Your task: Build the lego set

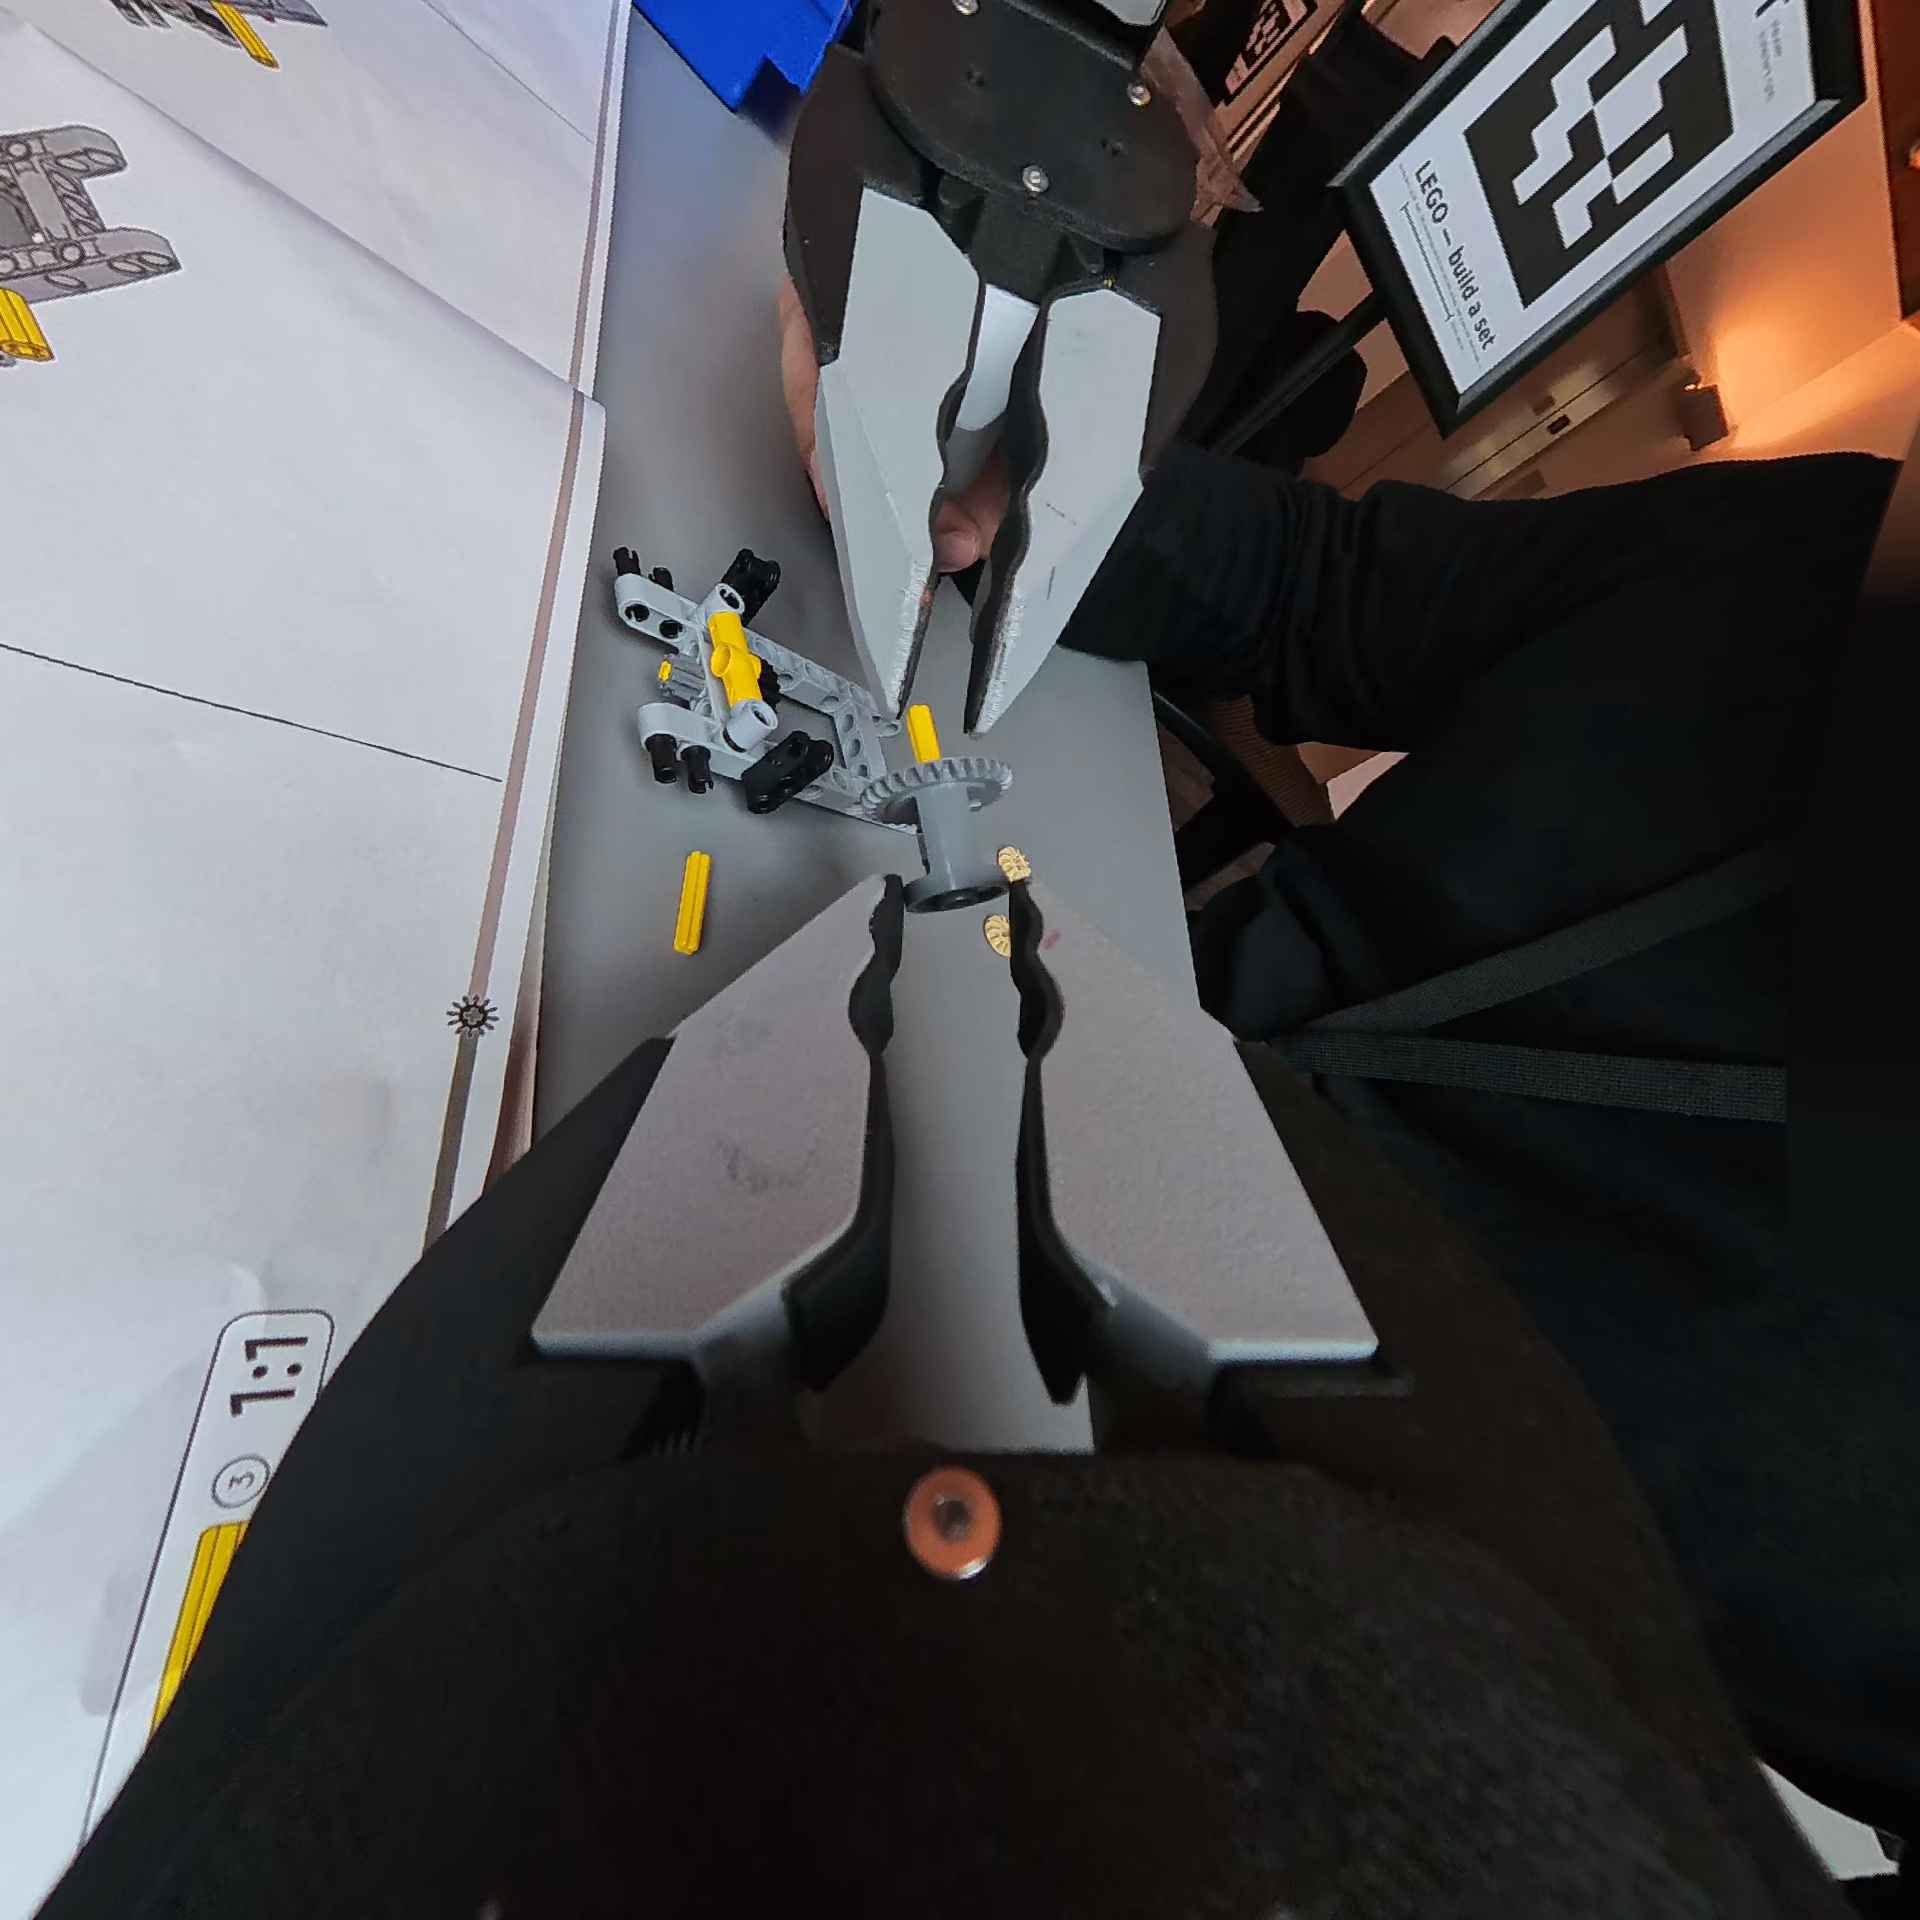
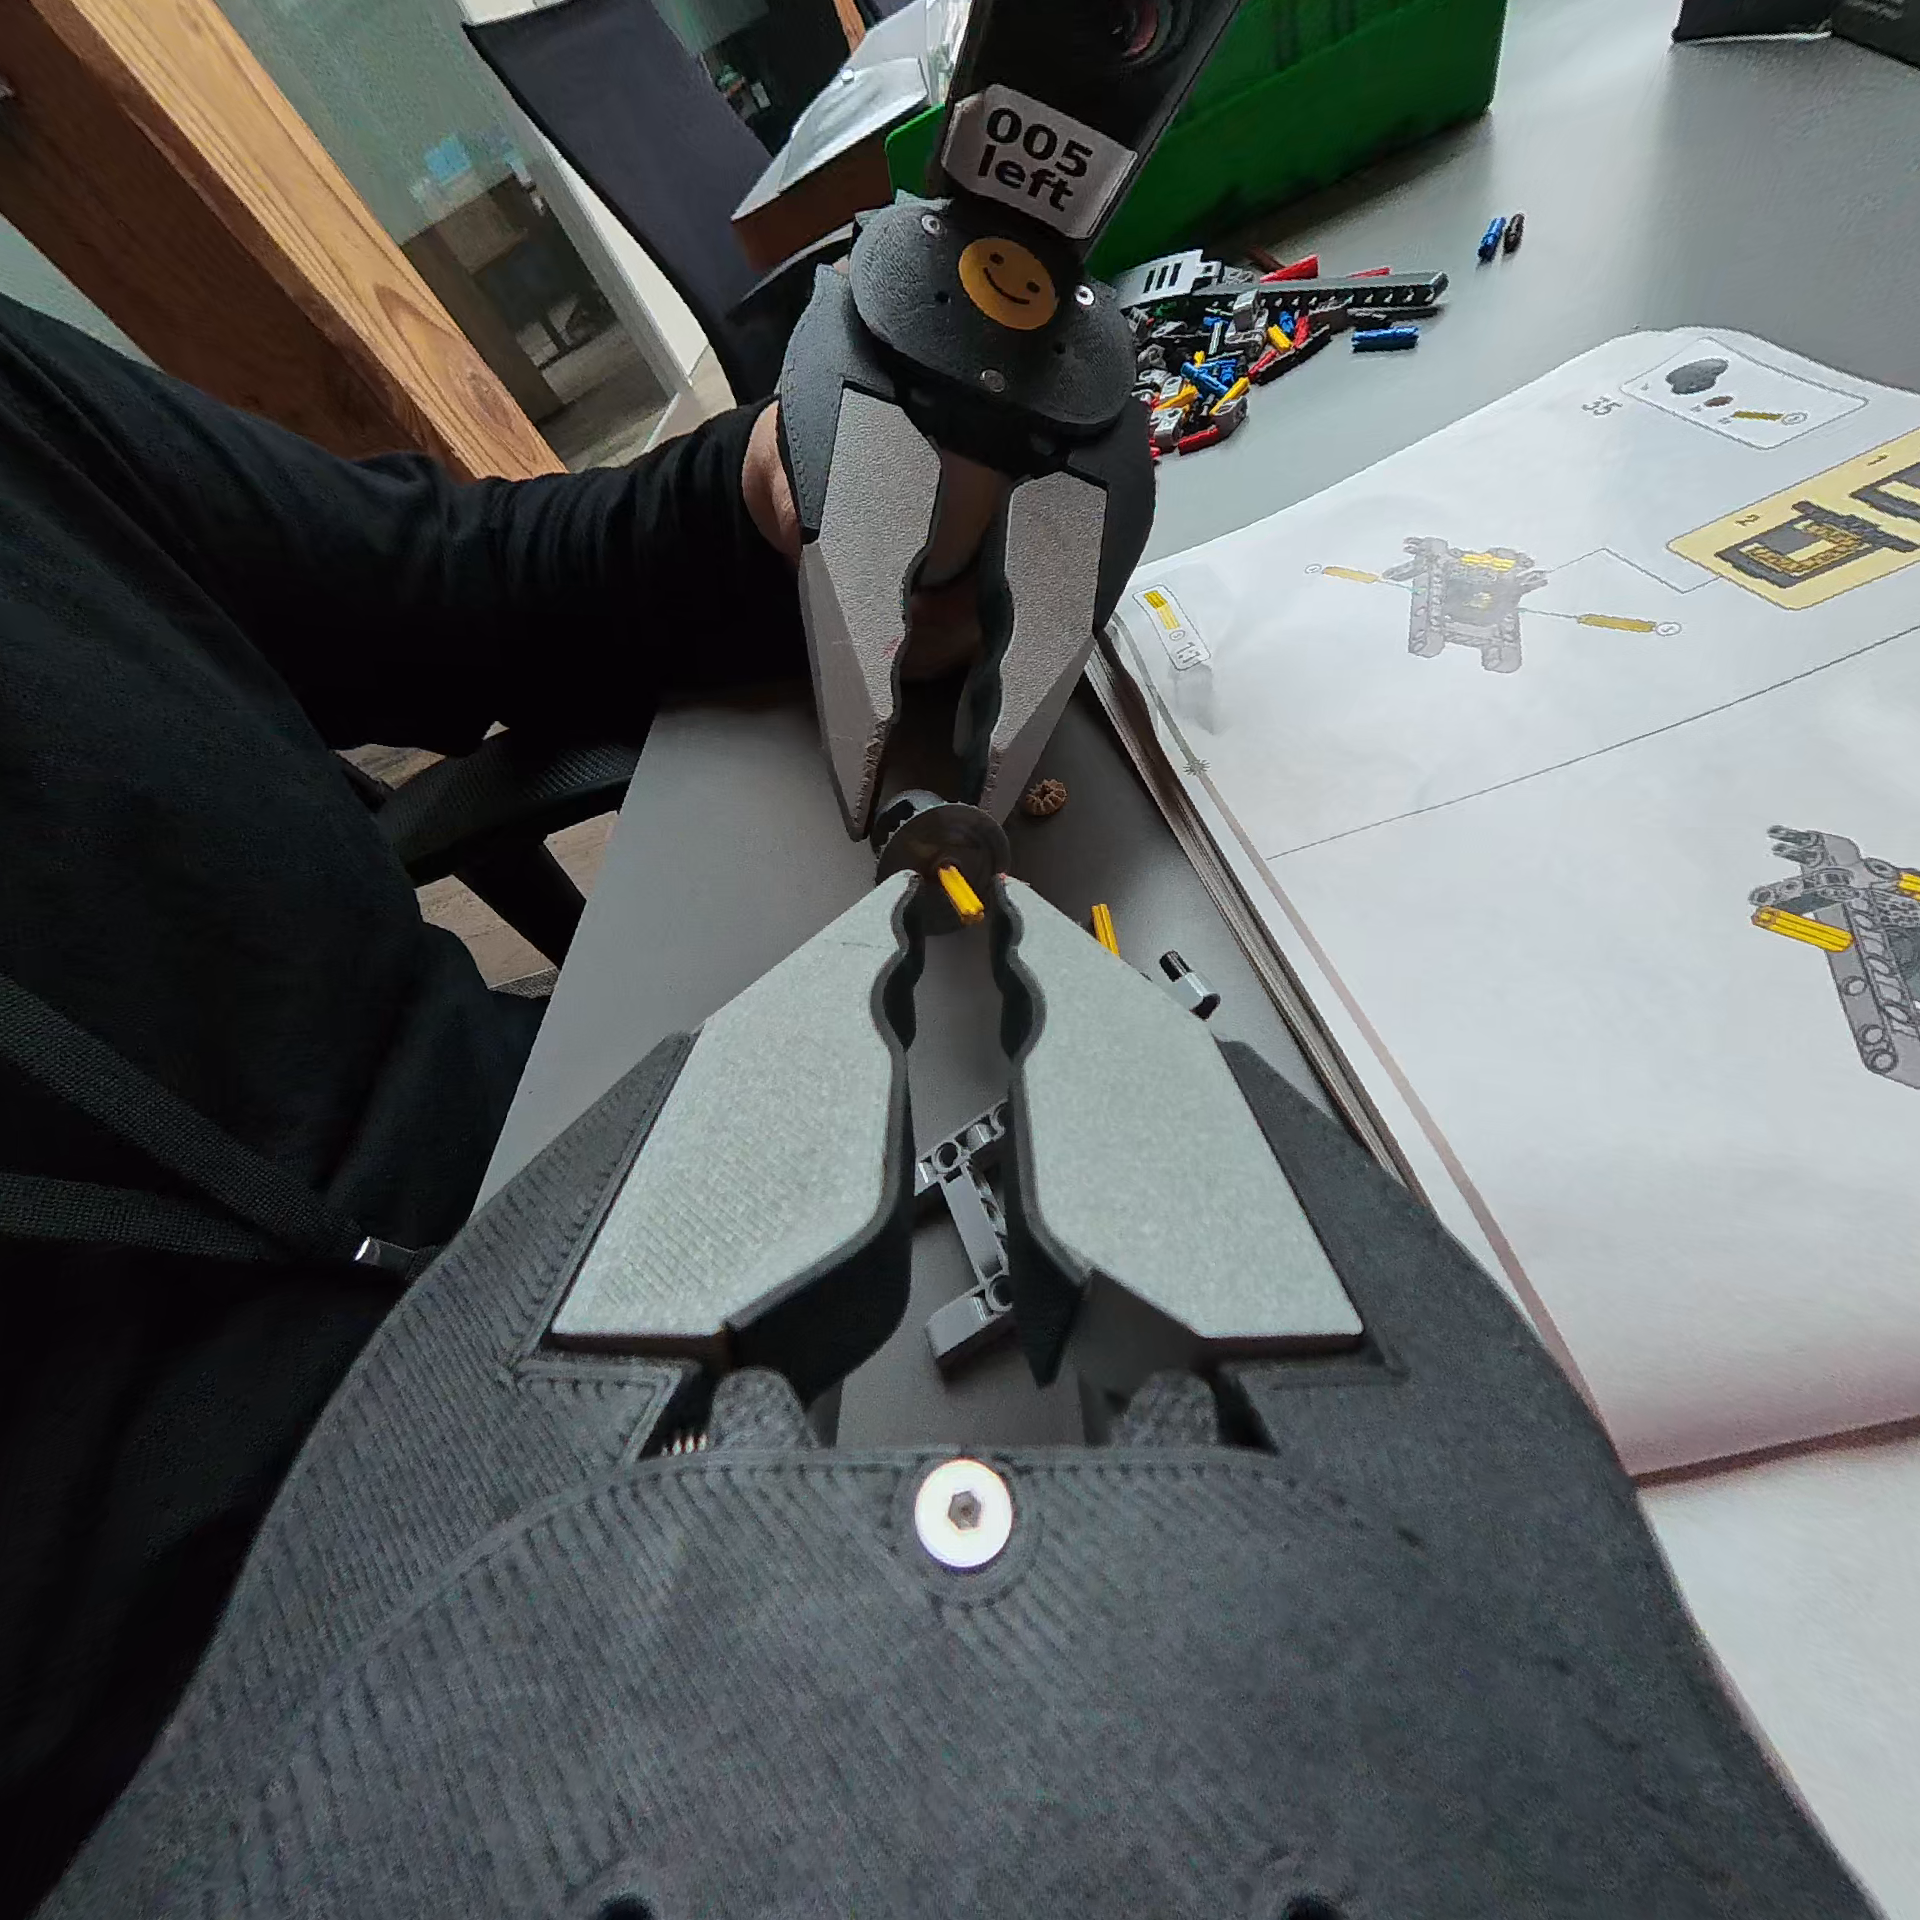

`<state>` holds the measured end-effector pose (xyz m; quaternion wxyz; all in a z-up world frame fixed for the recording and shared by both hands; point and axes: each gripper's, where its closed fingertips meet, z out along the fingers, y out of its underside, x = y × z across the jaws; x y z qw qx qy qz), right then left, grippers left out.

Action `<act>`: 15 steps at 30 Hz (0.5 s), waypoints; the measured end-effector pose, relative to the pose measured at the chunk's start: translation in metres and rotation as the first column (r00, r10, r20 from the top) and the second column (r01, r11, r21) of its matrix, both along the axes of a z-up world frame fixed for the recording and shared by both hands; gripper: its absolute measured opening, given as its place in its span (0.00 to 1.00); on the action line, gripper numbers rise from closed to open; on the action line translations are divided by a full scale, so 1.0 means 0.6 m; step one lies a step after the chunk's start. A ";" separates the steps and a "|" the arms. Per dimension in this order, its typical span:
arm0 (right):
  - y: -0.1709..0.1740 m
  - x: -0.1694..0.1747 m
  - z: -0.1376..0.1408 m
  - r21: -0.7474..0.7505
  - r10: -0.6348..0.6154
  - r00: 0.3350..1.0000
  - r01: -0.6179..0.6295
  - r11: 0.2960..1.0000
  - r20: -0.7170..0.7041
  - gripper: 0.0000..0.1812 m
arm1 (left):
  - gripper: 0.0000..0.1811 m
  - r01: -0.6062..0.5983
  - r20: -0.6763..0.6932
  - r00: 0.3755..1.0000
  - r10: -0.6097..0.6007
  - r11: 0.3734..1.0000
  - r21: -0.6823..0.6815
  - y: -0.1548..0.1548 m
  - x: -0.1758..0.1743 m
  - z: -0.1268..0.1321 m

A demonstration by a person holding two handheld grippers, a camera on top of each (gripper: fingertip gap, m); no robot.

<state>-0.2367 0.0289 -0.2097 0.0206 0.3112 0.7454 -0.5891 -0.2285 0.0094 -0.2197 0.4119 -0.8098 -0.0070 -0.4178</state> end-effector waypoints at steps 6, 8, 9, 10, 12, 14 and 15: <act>0.000 0.000 -0.001 0.006 -0.001 1.000 0.001 1.000 -0.004 0.05 | 0.10 -0.002 -0.001 1.000 0.002 1.000 0.000 0.000 0.000 0.000; -0.001 0.001 -0.001 0.008 0.000 1.000 0.001 1.000 -0.007 0.05 | 0.10 -0.002 -0.002 1.000 0.002 1.000 0.000 0.000 -0.001 0.000; -0.001 0.000 -0.001 0.009 -0.001 1.000 0.001 1.000 -0.007 0.05 | 0.10 -0.001 -0.001 1.000 0.001 1.000 0.000 0.000 -0.001 0.000; -0.001 0.001 -0.001 0.011 -0.001 1.000 0.001 1.000 -0.008 0.05 | 0.10 -0.001 0.001 1.000 0.001 1.000 0.001 0.000 0.000 0.000; -0.001 0.001 -0.001 0.013 -0.001 1.000 0.001 1.000 -0.014 0.05 | 0.10 0.005 0.019 1.000 -0.005 1.000 0.008 0.000 0.001 0.004; 0.000 0.000 0.002 0.014 -0.006 0.999 0.007 1.000 -0.032 0.05 | 0.10 0.009 0.069 0.998 -0.012 0.999 0.031 -0.001 0.003 0.016; 0.001 -0.001 0.006 0.013 -0.013 0.999 0.013 1.000 -0.047 0.05 | 0.10 0.007 0.097 0.995 -0.011 0.999 0.041 -0.001 0.002 0.023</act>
